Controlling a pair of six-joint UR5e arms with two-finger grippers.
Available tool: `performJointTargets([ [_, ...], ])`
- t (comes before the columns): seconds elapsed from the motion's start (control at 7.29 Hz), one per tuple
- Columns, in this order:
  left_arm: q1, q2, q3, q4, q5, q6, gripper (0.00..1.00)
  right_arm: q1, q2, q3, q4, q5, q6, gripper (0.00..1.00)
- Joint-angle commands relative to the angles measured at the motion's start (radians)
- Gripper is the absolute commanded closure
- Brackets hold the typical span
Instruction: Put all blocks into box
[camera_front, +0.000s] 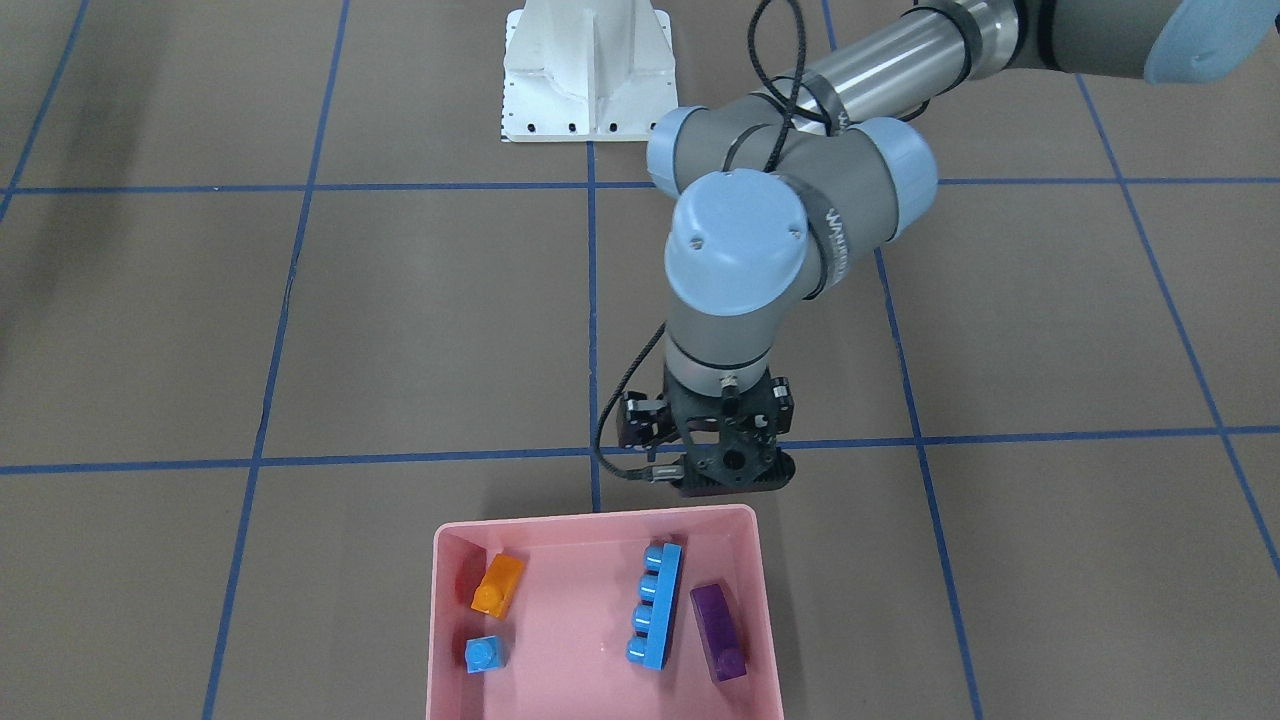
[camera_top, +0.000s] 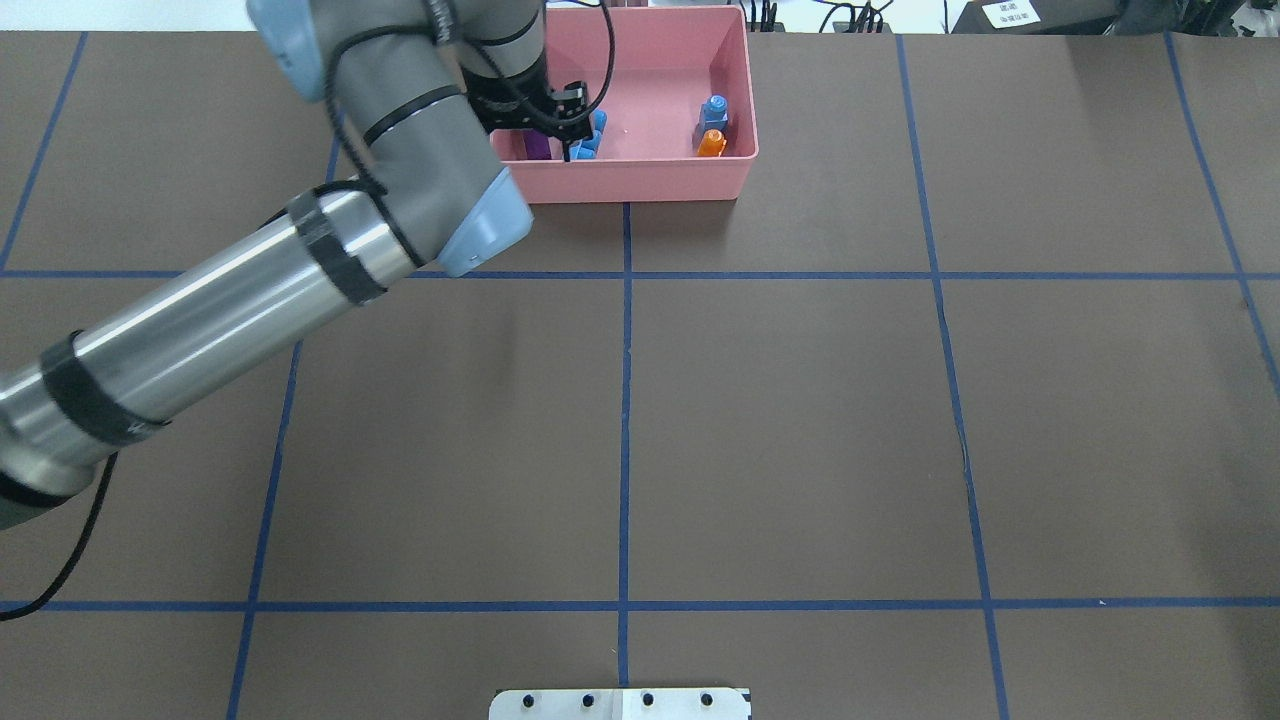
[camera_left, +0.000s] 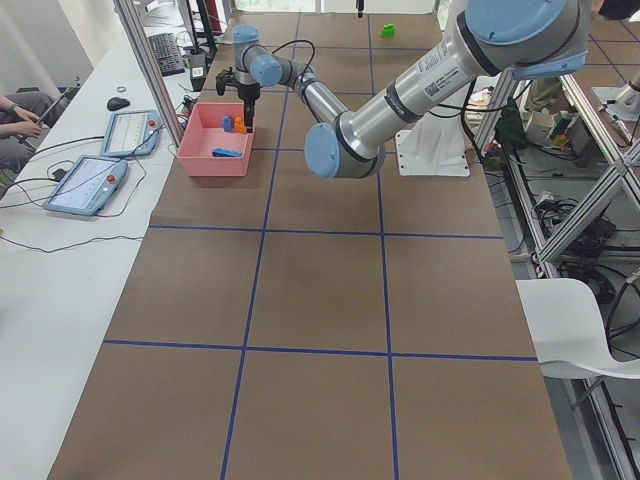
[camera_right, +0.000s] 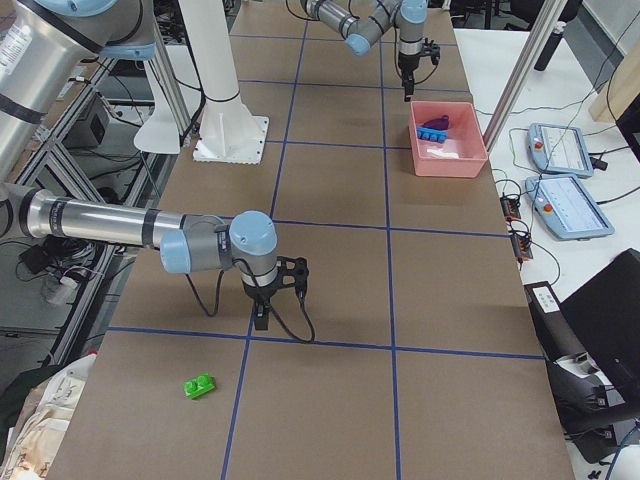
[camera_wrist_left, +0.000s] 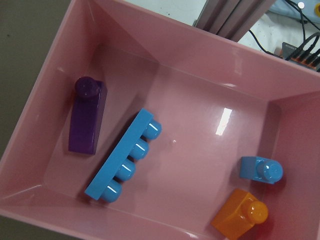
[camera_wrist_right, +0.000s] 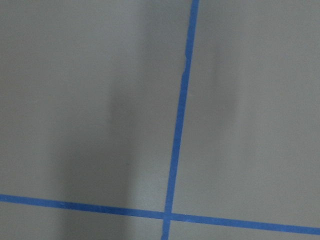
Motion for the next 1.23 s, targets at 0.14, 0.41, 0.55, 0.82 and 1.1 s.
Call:
performJointTargets([
  [0.14,-0.056,0.413,-0.354,0.015,-0.041,0.335,0.00,0.004,-0.110,-0.220,0.354,-0.001,-0.133,0.01],
  [0.41,-0.064,0.472,-0.417,0.015,-0.047,0.353,0.00,0.002,-0.117,-0.322,0.372,-0.004,-0.291,0.01],
  [0.55,-0.064,0.474,-0.425,0.015,-0.047,0.353,0.00,0.001,-0.108,-0.385,0.411,-0.003,-0.293,0.00],
  [0.82,-0.064,0.474,-0.430,0.016,-0.047,0.351,0.00,-0.001,-0.091,-0.465,0.433,0.001,-0.295,0.00],
  [1.1,-0.064,0.474,-0.437,0.016,-0.047,0.345,0.00,-0.004,-0.083,-0.482,0.433,0.007,-0.280,0.04],
])
